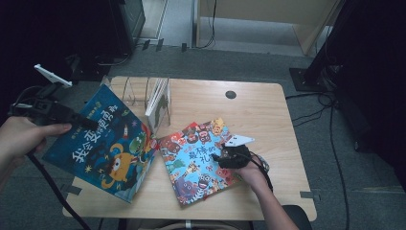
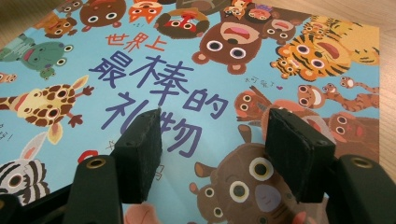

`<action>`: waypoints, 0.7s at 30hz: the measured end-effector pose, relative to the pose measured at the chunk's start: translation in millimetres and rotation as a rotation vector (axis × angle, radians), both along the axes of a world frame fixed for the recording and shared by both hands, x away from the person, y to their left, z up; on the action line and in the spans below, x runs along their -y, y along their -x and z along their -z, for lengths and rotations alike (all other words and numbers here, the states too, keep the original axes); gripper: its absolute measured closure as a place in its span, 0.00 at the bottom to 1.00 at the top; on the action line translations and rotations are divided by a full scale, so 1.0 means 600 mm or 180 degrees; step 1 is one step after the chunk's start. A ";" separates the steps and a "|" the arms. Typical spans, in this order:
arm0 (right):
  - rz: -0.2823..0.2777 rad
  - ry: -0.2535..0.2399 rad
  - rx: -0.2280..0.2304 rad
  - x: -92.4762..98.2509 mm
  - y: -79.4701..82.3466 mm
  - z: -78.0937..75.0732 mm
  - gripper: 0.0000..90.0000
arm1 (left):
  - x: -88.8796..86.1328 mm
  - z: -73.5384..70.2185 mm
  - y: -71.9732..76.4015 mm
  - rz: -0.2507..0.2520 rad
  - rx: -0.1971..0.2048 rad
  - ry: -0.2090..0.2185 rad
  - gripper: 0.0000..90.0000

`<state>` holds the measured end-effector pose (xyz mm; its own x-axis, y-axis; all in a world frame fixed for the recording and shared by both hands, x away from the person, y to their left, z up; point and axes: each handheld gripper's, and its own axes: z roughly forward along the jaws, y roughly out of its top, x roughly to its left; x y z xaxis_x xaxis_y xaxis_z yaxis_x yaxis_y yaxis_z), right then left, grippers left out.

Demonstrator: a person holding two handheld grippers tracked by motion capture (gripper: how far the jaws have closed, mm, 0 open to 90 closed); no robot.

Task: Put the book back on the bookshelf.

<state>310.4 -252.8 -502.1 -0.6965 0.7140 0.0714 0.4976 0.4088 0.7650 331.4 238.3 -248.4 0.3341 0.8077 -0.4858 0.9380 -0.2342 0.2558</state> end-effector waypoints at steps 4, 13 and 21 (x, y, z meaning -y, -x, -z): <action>0.0029 0.0041 0.0018 -0.002 -0.004 0.000 0.40 | -0.022 0.000 0.010 -0.0121 -0.0019 -0.0044 0.90; 0.0035 0.0127 0.0063 -0.009 -0.009 0.000 0.38 | -0.071 -0.003 0.012 -0.0379 -0.0014 -0.0106 0.90; 0.0035 0.0131 0.0068 -0.010 -0.009 0.001 0.38 | -0.102 -0.013 -0.006 -0.0578 -0.0010 -0.0154 0.91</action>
